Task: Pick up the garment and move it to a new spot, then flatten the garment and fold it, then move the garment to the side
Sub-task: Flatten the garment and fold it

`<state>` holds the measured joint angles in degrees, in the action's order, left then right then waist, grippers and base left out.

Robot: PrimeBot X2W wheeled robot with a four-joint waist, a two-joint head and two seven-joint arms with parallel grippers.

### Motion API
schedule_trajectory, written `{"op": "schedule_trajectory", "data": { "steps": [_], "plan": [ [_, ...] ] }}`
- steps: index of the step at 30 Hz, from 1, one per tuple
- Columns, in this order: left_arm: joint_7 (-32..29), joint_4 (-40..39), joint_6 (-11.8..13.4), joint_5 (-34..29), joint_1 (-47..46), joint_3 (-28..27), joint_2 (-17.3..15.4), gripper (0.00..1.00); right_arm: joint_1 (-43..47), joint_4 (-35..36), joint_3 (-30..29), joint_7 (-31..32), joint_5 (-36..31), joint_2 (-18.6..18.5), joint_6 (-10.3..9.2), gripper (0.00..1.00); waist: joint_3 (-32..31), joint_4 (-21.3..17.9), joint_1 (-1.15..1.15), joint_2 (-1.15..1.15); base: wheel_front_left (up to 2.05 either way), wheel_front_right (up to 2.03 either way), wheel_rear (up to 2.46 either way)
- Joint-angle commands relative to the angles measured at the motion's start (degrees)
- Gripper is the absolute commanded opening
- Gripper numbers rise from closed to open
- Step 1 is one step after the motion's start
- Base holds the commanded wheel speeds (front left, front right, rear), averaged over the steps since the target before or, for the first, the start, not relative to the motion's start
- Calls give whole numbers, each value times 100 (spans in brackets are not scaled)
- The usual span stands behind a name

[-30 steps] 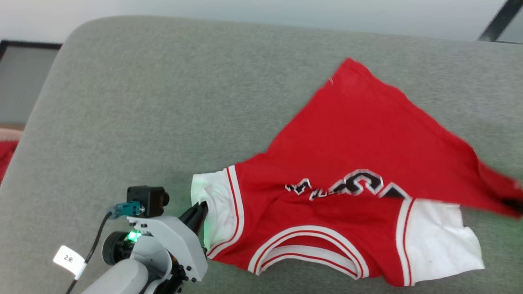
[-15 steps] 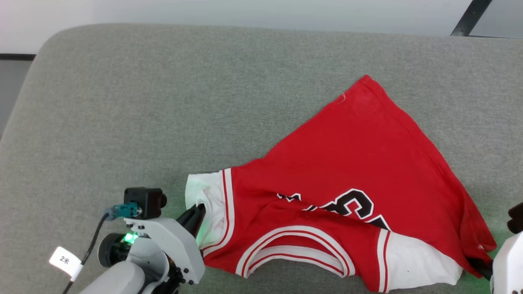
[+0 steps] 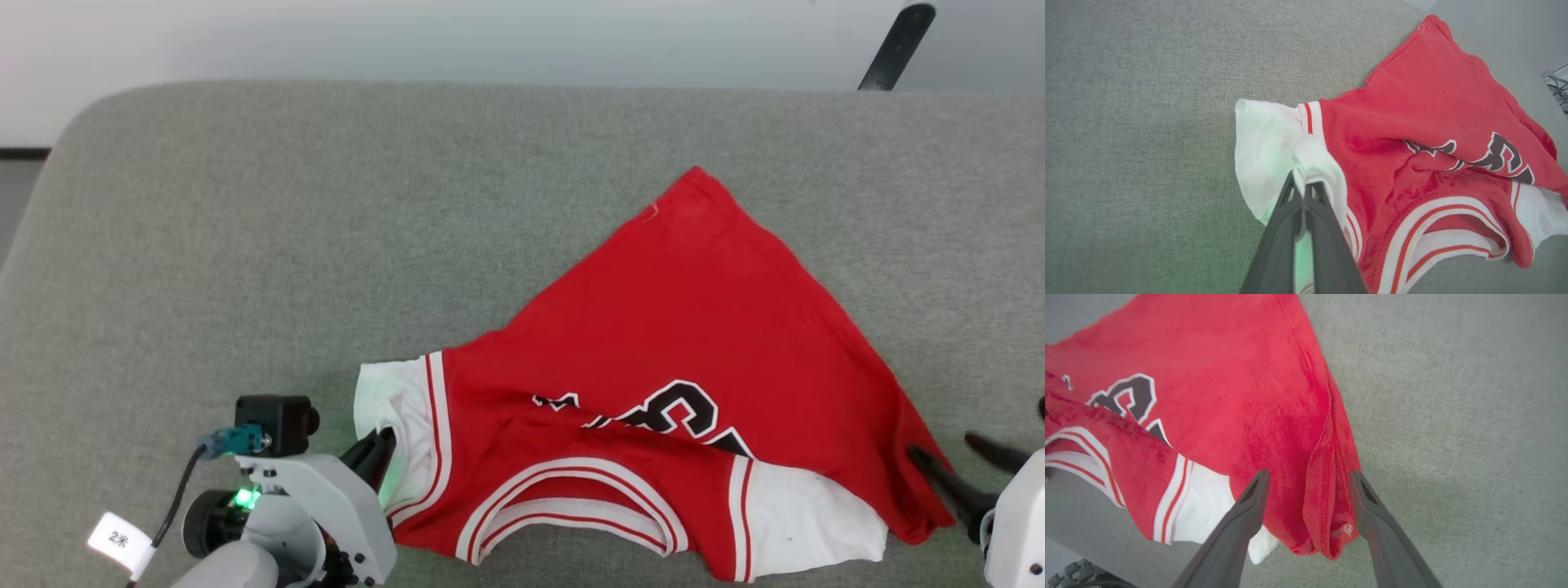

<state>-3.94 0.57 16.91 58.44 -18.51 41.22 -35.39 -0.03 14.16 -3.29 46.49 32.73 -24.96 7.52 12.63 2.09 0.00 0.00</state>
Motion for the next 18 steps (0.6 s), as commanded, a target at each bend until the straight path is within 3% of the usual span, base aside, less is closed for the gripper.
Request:
{"op": "schedule_trajectory", "data": {
  "steps": [1, 9, 18],
  "plan": [
    [40, -15, 32, 29, 68, -12, -24, 0, 51, 177, -52, -85, -51, 49, -6, 100, -111, -57, 0, 0, 0, 0, 0],
    [2, -91, 46, 46, 168, 63, -20, 0, -585, 880, 198, -238, -230, -16, -6, 100, -325, -14, 0, 0, 0, 0, 0],
    [-229, -21, -182, -147, -243, 380, 252, 0, -2169, -134, 786, 21, -103, -383, -6, 100, -238, 638, 0, 0, 0, 0, 0]
  ]
}}
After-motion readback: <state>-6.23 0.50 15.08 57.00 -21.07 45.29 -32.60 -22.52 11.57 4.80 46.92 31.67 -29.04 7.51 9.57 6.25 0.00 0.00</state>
